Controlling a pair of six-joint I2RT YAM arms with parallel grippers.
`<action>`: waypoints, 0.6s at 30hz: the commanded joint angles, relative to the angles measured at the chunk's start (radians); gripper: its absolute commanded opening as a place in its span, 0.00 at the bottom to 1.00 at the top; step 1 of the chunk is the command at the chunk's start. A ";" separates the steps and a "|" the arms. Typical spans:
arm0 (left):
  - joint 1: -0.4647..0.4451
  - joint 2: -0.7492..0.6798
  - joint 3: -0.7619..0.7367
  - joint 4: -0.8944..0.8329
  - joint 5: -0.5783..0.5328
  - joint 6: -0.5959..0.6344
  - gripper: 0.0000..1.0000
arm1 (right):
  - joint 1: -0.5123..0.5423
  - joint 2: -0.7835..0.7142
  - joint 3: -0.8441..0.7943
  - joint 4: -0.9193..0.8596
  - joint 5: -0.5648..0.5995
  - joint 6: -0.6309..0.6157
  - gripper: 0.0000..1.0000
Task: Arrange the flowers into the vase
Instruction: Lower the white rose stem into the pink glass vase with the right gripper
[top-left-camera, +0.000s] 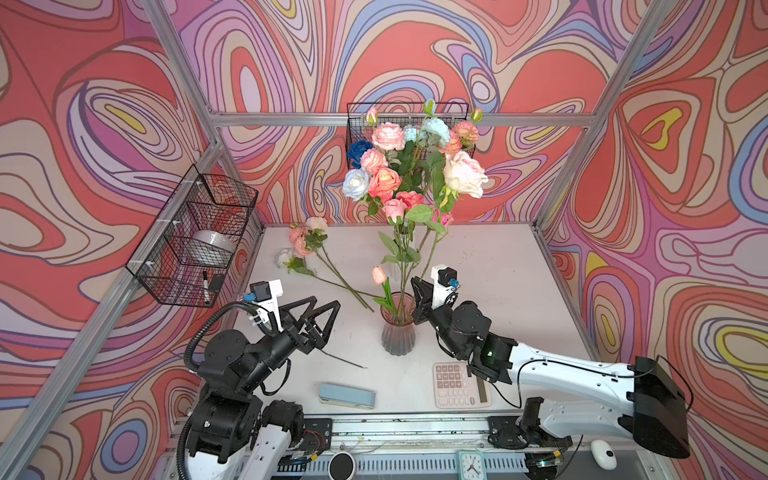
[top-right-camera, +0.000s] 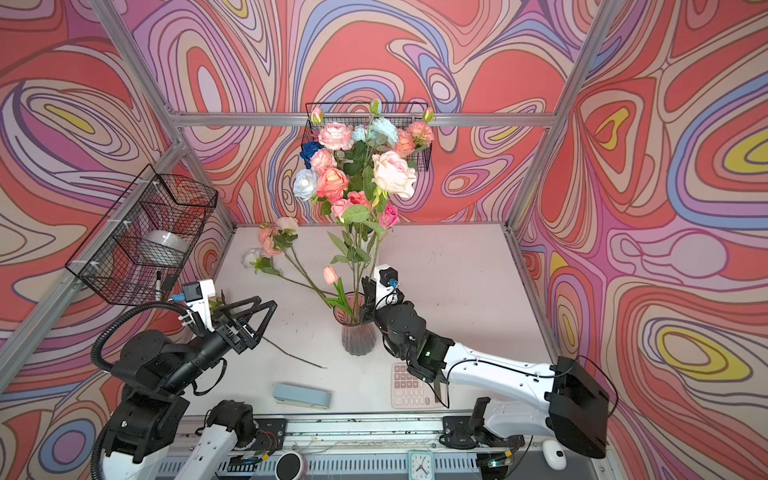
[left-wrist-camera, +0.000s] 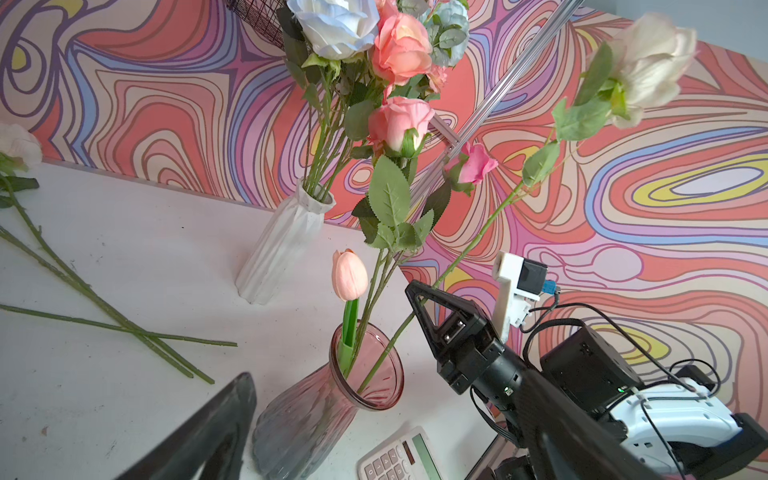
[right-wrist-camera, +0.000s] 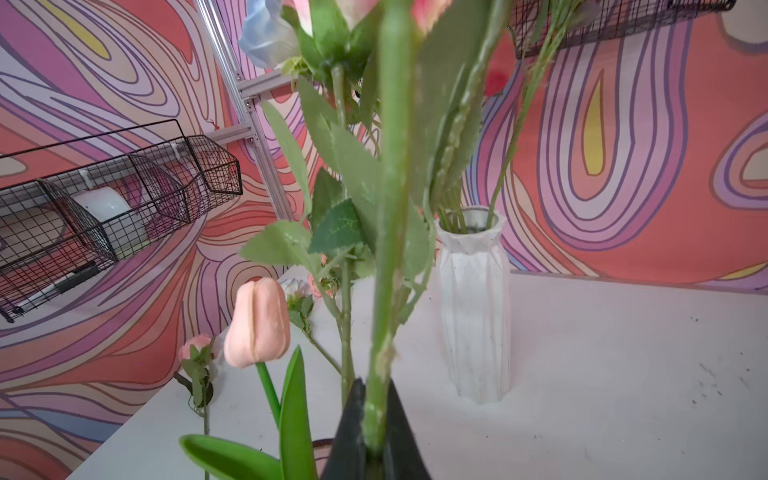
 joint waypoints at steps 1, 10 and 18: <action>-0.004 0.009 -0.017 -0.004 -0.004 -0.009 1.00 | -0.002 -0.011 0.047 -0.217 0.009 0.139 0.09; -0.004 0.043 -0.028 -0.012 0.004 -0.016 1.00 | -0.001 -0.053 0.172 -0.562 -0.094 0.248 0.51; -0.004 0.090 -0.051 -0.067 -0.093 -0.046 1.00 | 0.000 -0.150 0.126 -0.612 -0.181 0.305 0.77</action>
